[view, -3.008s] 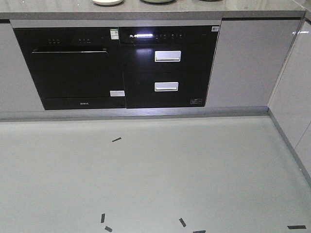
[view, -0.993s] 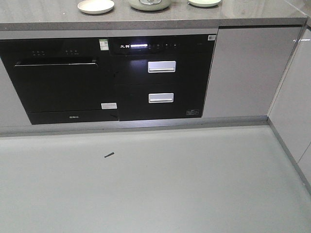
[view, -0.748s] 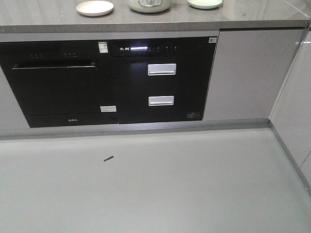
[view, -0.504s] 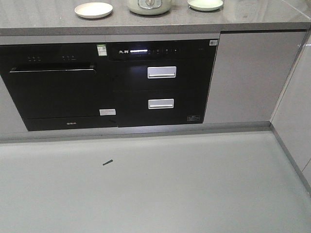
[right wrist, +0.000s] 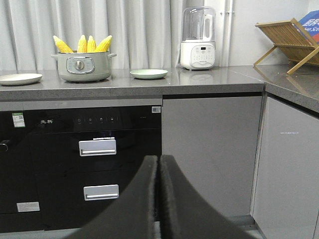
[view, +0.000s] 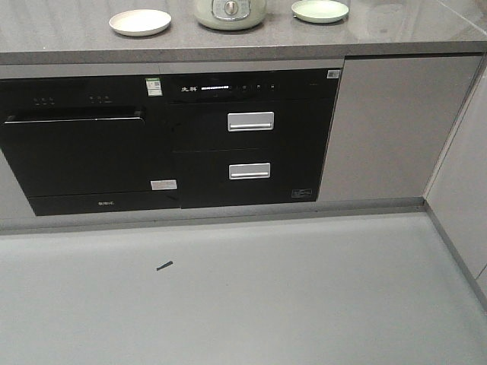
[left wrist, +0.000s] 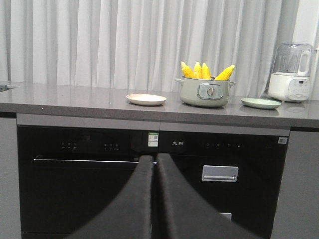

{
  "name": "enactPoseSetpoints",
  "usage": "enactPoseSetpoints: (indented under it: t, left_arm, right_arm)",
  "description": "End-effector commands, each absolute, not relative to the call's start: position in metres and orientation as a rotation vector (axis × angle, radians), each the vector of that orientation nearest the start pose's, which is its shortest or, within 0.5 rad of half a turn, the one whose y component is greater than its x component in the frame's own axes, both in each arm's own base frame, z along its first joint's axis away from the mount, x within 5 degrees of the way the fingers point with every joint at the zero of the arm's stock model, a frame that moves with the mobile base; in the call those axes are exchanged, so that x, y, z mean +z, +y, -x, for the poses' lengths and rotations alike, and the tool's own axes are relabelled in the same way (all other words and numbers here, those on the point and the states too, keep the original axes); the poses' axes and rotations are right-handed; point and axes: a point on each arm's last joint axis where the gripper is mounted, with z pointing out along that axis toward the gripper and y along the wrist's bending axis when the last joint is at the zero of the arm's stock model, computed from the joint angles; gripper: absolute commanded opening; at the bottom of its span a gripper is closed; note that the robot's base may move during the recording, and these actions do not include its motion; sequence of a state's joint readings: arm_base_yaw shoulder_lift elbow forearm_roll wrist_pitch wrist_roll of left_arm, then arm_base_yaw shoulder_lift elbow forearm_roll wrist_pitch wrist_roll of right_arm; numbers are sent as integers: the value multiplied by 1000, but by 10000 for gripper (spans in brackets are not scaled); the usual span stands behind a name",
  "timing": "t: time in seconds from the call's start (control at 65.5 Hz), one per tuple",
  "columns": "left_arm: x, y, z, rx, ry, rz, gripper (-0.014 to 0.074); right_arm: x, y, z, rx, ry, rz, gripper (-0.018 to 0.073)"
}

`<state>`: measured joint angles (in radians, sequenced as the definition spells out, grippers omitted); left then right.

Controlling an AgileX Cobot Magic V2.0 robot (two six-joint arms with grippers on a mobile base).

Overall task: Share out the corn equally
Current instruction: 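Continue driving the base closer to the counter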

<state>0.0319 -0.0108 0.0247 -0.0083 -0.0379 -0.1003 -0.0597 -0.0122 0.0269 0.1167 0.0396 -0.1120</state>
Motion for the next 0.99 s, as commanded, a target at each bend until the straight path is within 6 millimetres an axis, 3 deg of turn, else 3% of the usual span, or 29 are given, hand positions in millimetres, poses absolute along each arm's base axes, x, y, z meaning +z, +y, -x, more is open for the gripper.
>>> enactPoseSetpoints:
  t: [0.0,0.977]
  left_arm:
    - [222,2,-52,-78,1348,101,-6]
    - [222,2,-52,-78,1348,101,-6]
  right_arm:
    - [205,-4,-56,-62,1465,-46,-3]
    - [205,-4,-56,-62,1465,-46,-3]
